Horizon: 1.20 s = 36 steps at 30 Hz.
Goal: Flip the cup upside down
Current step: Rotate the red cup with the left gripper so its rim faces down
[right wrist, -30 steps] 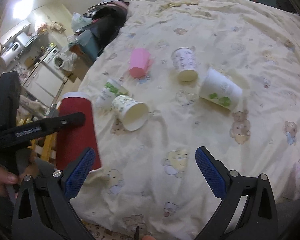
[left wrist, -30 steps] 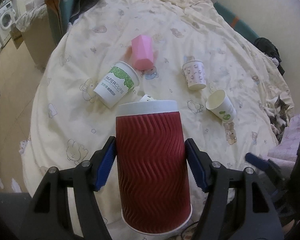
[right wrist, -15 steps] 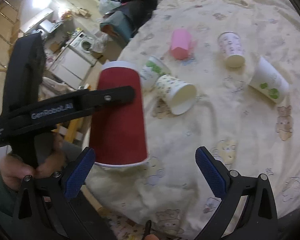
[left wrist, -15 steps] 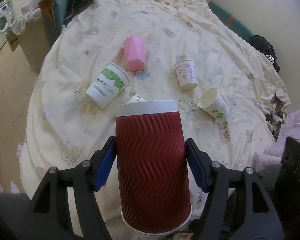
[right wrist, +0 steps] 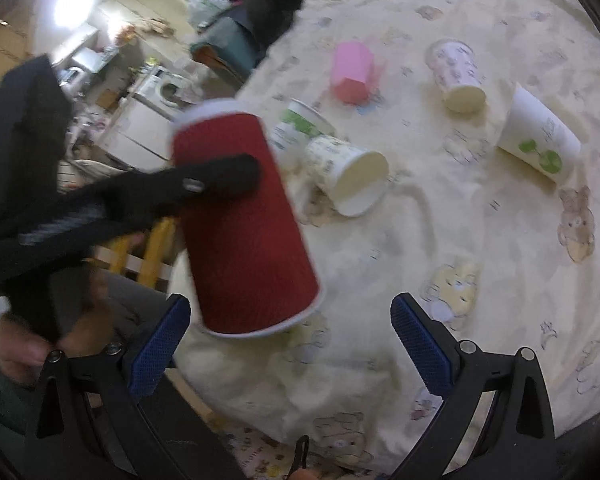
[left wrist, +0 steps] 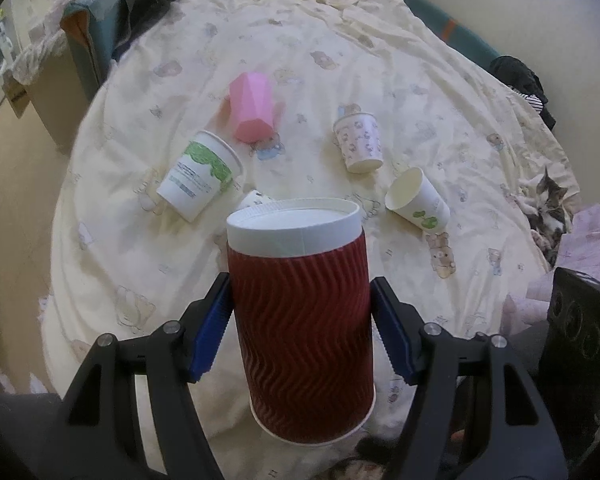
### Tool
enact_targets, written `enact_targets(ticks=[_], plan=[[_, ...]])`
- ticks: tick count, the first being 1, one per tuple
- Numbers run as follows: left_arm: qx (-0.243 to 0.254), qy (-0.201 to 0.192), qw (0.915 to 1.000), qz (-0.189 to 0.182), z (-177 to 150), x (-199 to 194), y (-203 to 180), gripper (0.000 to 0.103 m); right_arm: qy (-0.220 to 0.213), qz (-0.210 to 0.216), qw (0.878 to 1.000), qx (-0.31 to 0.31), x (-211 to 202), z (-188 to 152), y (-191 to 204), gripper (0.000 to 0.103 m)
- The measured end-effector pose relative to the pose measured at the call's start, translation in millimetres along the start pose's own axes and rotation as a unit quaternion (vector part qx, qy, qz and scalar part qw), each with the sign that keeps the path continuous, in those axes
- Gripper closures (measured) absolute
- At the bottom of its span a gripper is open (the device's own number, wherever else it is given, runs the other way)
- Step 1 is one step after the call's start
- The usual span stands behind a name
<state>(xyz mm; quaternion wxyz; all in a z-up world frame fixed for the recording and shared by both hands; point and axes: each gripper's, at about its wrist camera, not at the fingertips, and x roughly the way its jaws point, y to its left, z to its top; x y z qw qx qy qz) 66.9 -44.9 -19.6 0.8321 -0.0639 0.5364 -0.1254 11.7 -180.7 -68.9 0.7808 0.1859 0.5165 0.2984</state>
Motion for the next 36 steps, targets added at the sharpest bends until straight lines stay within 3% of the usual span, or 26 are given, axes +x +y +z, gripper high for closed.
enact_targets(ticks=[3, 15, 20, 23, 30, 36], plan=[[0.005, 0.003, 1.0, -0.007, 0, 1, -5, 0.038, 0.008, 0.004, 1.0, -0.011, 4, -2, 5, 0.0], [0.017, 0.012, 0.9994, -0.026, 4, -13, -16, 0.038, 0.029, -0.046, 0.998, 0.017, 15, -3, -17, 0.0], [0.033, 0.004, 0.9994, -0.005, 6, -18, -26, 0.038, 0.027, -0.083, 0.995, 0.04, 15, -1, -33, 0.0], [0.036, -0.007, 0.9991, 0.022, 10, -19, -26, 0.038, 0.021, -0.068, 0.996, 0.059, 9, 0, -40, 0.0], [0.033, -0.017, 0.9971, 0.067, 17, -13, -24, 0.038, -0.084, -0.144, 0.981, 0.097, -54, 0, -62, 0.0], [0.031, 0.009, 0.9955, 0.089, 6, 21, -36, 0.038, -0.162, -0.171, 0.963, 0.132, -101, -3, -76, 0.0]])
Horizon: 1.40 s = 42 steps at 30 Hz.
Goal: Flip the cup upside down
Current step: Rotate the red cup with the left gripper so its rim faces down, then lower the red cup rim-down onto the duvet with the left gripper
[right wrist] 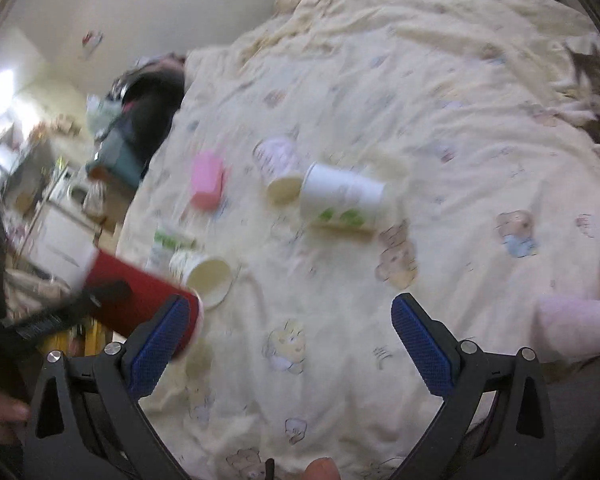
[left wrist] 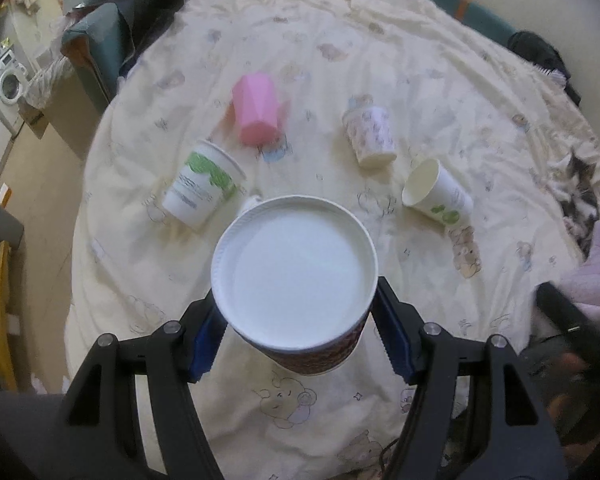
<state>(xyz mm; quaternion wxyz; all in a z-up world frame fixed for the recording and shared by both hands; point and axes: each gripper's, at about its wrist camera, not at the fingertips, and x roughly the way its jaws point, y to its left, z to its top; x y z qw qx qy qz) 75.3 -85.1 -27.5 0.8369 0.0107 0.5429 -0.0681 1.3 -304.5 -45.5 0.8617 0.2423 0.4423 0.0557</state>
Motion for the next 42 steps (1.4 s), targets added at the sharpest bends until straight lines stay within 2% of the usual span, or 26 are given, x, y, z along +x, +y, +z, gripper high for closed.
enact_targets(ticks=[4, 9, 17, 23, 26, 28, 30, 31, 42], plan=[[0.005, -0.001, 0.9998, 0.02, -5, 19, -18, 0.038, -0.01, 0.01, 1.0, 0.024, -3, 3, -4, 0.0], [0.021, -0.006, 0.9989, 0.041, -12, 32, -37, 0.038, 0.002, 0.02, 0.999, 0.037, -1, 1, -10, 0.0], [0.045, 0.0, 0.9968, 0.066, -23, 48, -51, 0.038, 0.003, 0.037, 0.998, 0.045, -4, 0, -12, 0.0], [0.037, -0.003, 0.9976, 0.059, -22, 45, -48, 0.036, 0.006, 0.042, 0.998, 0.045, -3, -1, -10, 0.0], [0.03, 0.012, 0.9981, 0.052, -21, 49, -46, 0.035, 0.007, 0.042, 0.998, 0.045, -2, 0, -10, 0.0], [0.026, 0.016, 0.9982, 0.053, -22, 49, -45, 0.026, 0.007, 0.042, 0.998, 0.045, -2, 0, -10, 0.0], [0.021, 0.003, 0.9984, 0.052, -23, 44, -44, 0.015, 0.007, 0.042, 0.998, 0.045, -2, 0, -10, 0.0], [0.02, -0.004, 0.9984, 0.052, -23, 41, -43, 0.012, 0.008, 0.042, 0.998, 0.043, -2, -1, -10, 0.0], [0.006, -0.028, 0.9994, 0.016, -28, 15, -35, 0.012, 0.012, 0.041, 0.999, 0.034, 2, -4, -6, 0.0]])
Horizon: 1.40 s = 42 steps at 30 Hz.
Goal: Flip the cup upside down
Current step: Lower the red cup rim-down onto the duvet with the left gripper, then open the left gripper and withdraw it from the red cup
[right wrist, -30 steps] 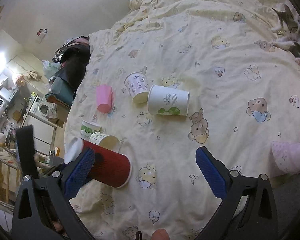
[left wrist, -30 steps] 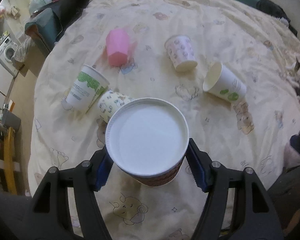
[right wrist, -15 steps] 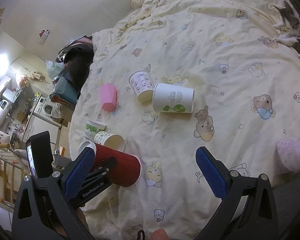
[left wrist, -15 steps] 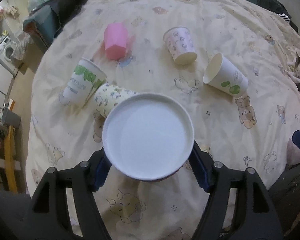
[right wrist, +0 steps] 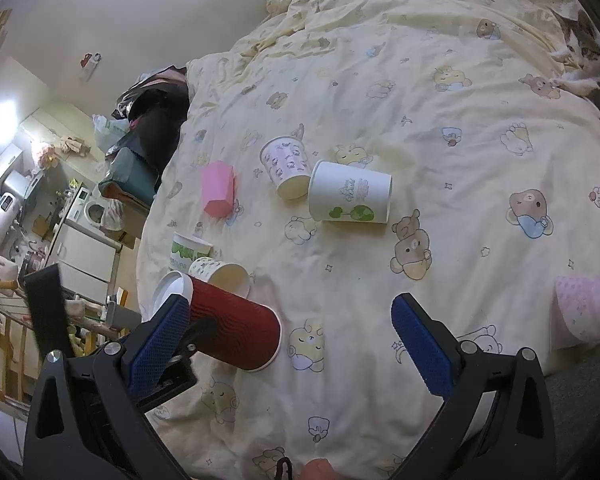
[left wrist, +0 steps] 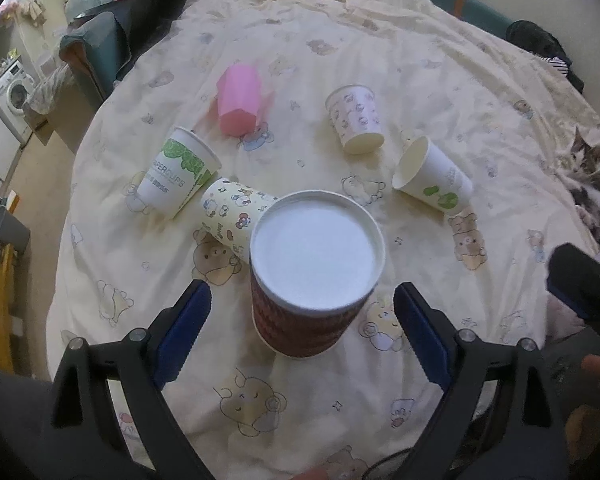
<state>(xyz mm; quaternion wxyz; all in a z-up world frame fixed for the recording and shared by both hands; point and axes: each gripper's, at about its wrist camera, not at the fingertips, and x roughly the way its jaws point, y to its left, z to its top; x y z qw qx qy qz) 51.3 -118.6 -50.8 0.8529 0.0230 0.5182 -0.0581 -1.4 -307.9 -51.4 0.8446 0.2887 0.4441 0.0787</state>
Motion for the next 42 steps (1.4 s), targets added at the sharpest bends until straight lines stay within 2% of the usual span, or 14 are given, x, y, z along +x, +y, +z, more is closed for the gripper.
enact_targets(ticks=[5, 8, 13, 17, 21, 28, 32, 36, 42], plan=[[0.0, -0.007, 0.9999, -0.008, 1, -12, 1, 0.012, 0.001, -0.001, 1.0, -0.003, 0, 1, 1, 0.0], [-0.002, -0.033, 0.9992, -0.021, -5, -36, 8, 0.012, -0.004, -0.005, 1.0, -0.011, -3, 1, 3, 0.0], [0.007, -0.1, 0.9948, -0.02, -31, -89, 30, 0.012, -0.019, -0.008, 0.997, -0.071, -15, -7, 30, 0.0], [-0.021, -0.129, 0.9914, -0.007, -48, -112, 62, 0.012, -0.035, -0.017, 0.989, -0.14, -31, -27, 59, 0.0], [-0.038, -0.138, 0.9897, -0.002, -64, -115, 82, 0.002, -0.048, -0.023, 0.982, -0.181, -45, -54, 75, 0.0], [-0.038, -0.179, 0.9824, 0.036, -104, -113, 92, 0.0, -0.071, -0.048, 0.974, -0.21, -44, -94, 81, 0.0], [-0.057, -0.184, 0.9806, 0.035, -104, -110, 97, 0.0, -0.105, -0.061, 0.969, -0.213, -43, -96, 82, 0.0], [-0.063, -0.189, 0.9796, 0.024, -104, -113, 99, 0.0, -0.103, -0.06, 0.969, -0.218, -36, -97, 85, 0.0], [-0.062, -0.189, 0.9795, 0.029, -104, -111, 97, 0.0, -0.103, -0.06, 0.966, -0.228, -34, -100, 88, 0.0]])
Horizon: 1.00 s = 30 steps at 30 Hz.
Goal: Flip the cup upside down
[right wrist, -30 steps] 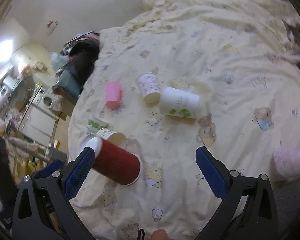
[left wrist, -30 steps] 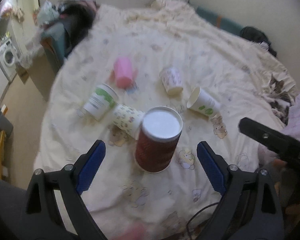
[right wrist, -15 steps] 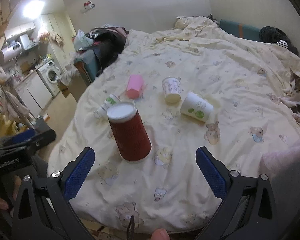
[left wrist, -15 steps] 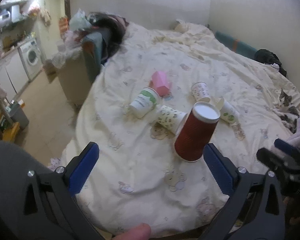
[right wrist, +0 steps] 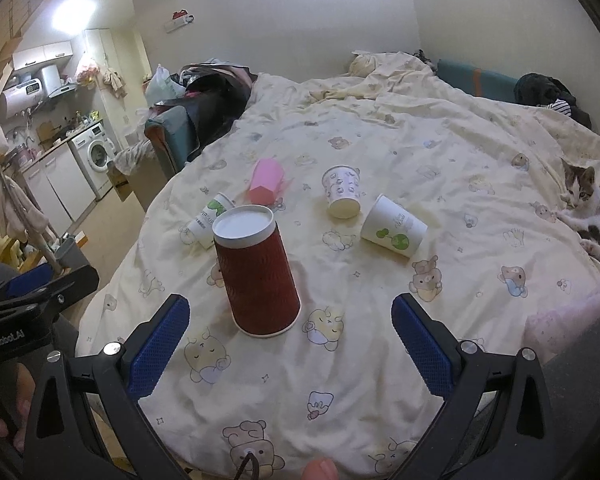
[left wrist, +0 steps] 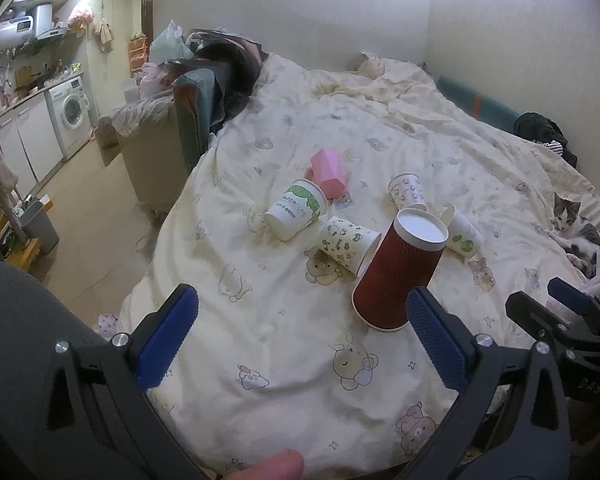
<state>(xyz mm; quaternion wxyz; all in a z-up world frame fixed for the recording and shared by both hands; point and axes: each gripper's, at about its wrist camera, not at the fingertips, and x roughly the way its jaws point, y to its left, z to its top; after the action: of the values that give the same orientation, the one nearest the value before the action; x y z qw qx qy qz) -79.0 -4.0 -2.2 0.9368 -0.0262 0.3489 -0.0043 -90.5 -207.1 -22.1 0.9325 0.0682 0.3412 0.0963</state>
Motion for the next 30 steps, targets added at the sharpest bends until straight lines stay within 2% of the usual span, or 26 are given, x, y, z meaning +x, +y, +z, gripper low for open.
enact_targets(ticks=[30], plan=[[0.0, 0.005, 1.0, 0.0, -0.5, -0.7, 0.7, 0.0, 0.001, -0.001, 1.0, 0.004, -0.1, 0.3, -1.9, 0.0]])
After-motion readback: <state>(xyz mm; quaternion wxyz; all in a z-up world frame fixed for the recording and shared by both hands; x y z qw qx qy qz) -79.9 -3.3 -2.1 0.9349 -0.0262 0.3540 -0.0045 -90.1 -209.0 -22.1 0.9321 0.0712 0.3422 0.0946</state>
